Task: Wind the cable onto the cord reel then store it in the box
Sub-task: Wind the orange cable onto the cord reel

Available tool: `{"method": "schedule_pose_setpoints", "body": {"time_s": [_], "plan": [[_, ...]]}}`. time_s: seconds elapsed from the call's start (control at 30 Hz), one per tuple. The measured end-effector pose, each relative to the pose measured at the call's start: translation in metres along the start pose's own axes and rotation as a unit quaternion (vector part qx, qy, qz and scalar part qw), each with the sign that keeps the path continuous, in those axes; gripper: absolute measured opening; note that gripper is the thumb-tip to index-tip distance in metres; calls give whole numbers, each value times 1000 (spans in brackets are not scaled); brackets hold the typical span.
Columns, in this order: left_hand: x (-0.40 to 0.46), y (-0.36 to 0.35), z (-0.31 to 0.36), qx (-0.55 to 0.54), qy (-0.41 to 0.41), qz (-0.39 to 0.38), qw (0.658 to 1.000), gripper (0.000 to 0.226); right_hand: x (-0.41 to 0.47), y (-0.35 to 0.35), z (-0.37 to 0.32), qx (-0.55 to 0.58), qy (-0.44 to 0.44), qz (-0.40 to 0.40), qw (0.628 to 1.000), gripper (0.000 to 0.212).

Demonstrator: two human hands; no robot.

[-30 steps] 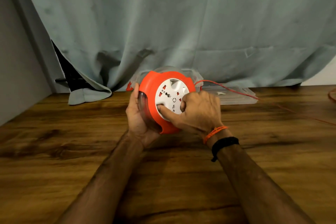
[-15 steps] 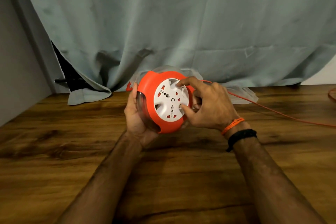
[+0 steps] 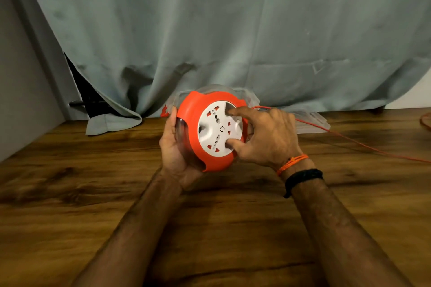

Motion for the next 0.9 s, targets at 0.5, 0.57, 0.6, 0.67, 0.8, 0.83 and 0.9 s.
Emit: {"method": "schedule_pose_setpoints", "body": {"time_s": [0.5,0.57,0.6,0.67,0.8,0.83,0.9], "plan": [[0,-2,2,18,-25,23,999,87,0,-8,-21,40,-69,-9,997,70],[0,-1,2,9,-19,8,1000,86,1,-1,-12,73,-40,-2,997,56],[0,1,2,3,-15,4,1000,86,2,2,-8,84,-21,-1,996,46],[-1,2,2,-8,-6,-4,1000,85,3,8,-4,87,10,-5,996,27],[-2,-2,1,-16,2,-16,1000,86,3,13,-4,58,29,-46,997,55],[-2,-2,0,-13,3,-16,1000,88,2,12,-5,45,32,-59,997,59],[-1,-3,-1,-6,10,-13,1000,90,2,10,-5,31,33,-76,996,63]]}}
Point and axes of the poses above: each hand's wrist, its own x-axis towards the middle knuckle, its own y-axis out of the back of the hand, z = x × y, the point moved 1 cm from there along x, towards the middle knuckle, and after that the axes turned 2 degrees about -z, right-handed, at the moved point
